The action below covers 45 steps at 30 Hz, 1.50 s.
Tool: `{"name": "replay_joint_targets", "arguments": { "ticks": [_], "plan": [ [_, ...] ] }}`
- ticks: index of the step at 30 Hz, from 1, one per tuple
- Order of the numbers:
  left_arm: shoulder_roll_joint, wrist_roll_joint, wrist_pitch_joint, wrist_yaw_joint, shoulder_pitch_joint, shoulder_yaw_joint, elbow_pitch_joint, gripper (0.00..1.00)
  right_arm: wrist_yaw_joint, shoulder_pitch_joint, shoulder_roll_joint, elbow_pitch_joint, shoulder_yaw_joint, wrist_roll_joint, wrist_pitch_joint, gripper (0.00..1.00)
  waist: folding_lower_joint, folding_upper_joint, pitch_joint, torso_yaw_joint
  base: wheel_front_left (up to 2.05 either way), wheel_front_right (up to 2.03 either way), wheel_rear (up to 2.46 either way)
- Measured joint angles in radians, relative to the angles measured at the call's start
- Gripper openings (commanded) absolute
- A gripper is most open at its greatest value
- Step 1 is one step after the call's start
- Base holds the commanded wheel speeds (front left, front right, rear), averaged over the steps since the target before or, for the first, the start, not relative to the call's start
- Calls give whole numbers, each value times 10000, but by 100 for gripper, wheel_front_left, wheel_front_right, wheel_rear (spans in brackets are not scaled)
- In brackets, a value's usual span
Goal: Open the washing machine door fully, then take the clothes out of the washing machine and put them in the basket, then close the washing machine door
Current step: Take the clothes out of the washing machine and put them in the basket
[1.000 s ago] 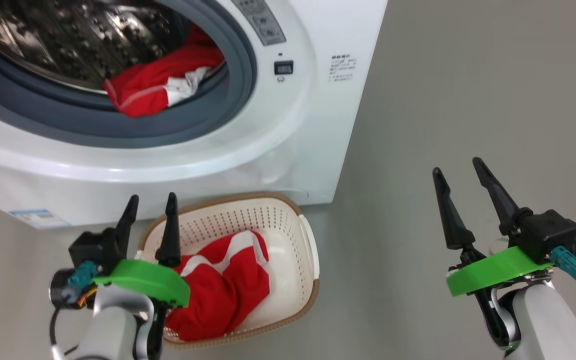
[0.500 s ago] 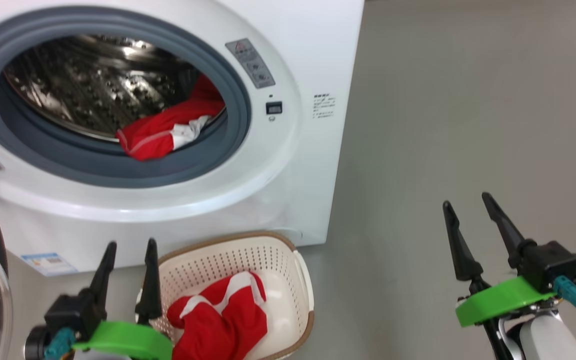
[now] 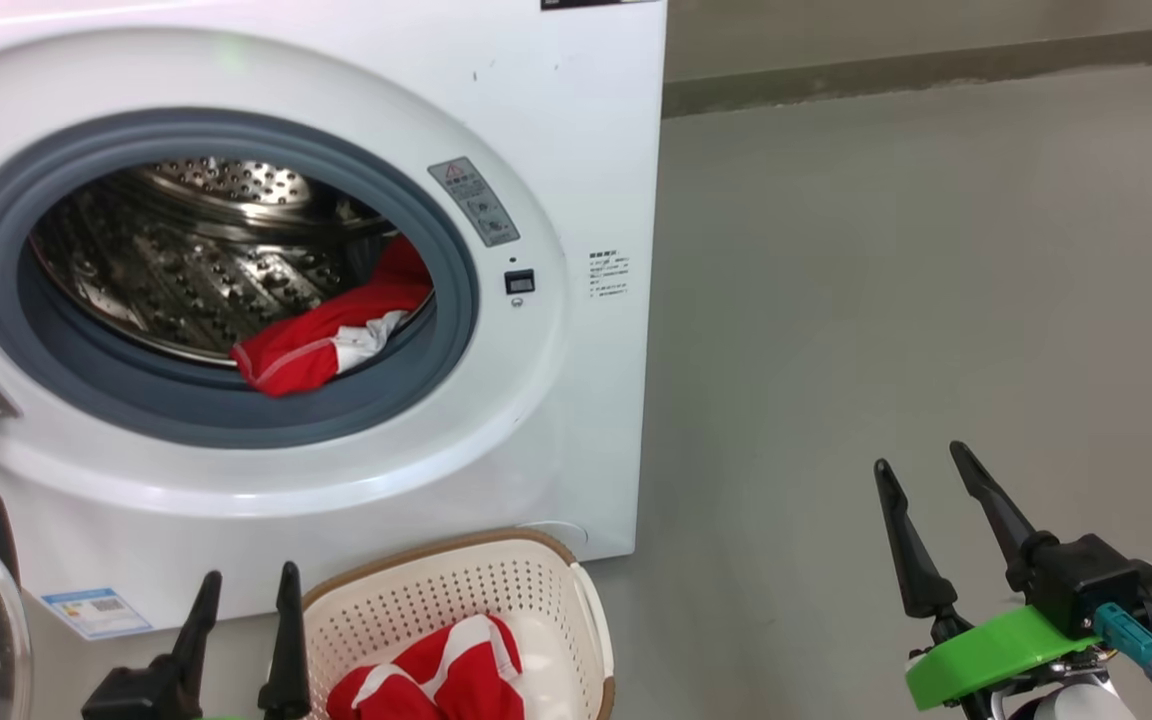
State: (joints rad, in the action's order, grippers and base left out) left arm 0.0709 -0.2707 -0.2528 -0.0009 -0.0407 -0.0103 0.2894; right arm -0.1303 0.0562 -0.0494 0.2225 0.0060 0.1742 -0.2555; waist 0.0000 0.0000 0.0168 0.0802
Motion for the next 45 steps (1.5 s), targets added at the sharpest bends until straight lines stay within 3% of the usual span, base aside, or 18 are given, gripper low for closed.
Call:
{"name": "replay_joint_targets", "arguments": {
  "ticks": [8, 45],
  "plan": [
    [-2, 48, 2, -174, 244, 58, -73, 100, 0, -240, -8, -115, -50, -84, 0, 100, 0, 0, 242, 88, 0, 0, 0],
    [-159, -58, 2, -186, -113, 40, -2, 100, 0, -359, -2, -265, -182, -82, 0, 100, 0, 1, -210, -182, 0, 0, 0]
  ]
}}
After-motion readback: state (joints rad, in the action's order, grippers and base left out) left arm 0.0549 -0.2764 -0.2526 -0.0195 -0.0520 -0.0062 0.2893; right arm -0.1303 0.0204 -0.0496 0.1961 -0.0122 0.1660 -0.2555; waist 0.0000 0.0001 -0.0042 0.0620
